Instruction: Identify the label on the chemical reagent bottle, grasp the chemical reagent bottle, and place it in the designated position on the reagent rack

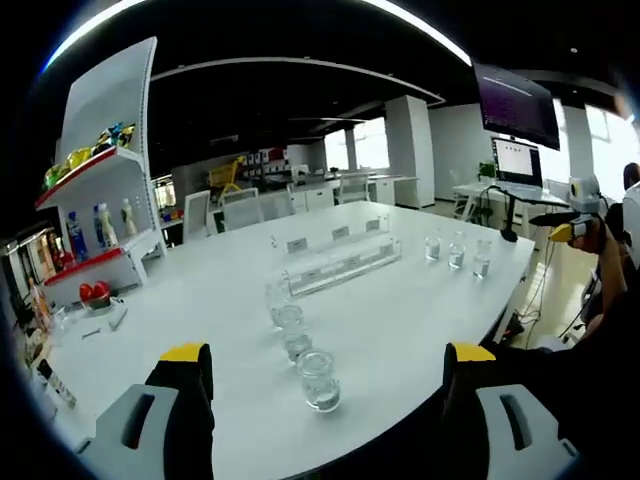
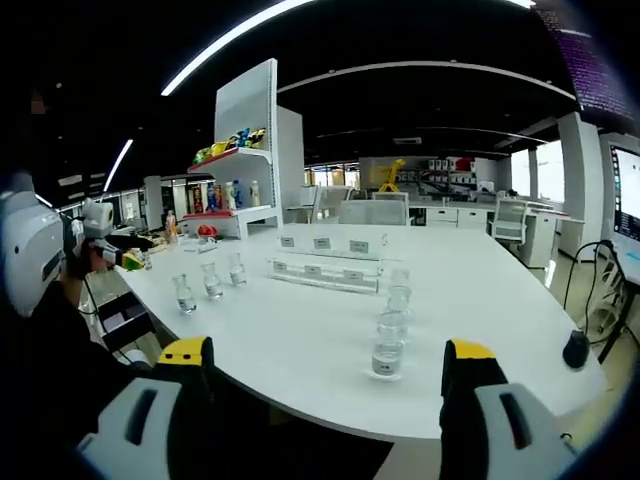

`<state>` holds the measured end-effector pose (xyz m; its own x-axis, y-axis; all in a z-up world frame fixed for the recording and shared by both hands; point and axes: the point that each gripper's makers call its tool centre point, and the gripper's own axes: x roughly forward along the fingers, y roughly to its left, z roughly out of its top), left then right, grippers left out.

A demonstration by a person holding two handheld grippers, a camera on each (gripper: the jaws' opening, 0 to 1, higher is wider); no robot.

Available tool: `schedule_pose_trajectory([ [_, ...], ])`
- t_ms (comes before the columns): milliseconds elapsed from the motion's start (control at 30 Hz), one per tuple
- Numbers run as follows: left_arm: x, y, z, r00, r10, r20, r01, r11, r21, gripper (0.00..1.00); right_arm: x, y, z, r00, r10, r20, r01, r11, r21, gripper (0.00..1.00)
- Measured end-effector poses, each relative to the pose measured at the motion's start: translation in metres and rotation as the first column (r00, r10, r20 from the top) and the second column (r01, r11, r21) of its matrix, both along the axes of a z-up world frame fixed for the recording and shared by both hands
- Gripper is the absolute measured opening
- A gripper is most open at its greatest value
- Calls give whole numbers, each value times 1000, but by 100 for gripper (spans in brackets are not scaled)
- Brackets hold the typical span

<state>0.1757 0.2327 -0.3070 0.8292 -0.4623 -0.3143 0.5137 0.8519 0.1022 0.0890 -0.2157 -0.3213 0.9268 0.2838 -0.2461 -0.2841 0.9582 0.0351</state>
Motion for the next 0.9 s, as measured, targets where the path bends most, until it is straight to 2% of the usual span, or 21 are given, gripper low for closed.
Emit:
schedule_pose_trajectory([
  [367,2,-3,-8,1000,-3,-22,4,1000,8,95,1,-1,-1,1000,-6,-3,6,1000,2,90],
  [900,2,-5,-4,1000,-7,-3,7,1000,2,95,2,1,-8,1000,3,-22,-3,1000,-4,87],
])
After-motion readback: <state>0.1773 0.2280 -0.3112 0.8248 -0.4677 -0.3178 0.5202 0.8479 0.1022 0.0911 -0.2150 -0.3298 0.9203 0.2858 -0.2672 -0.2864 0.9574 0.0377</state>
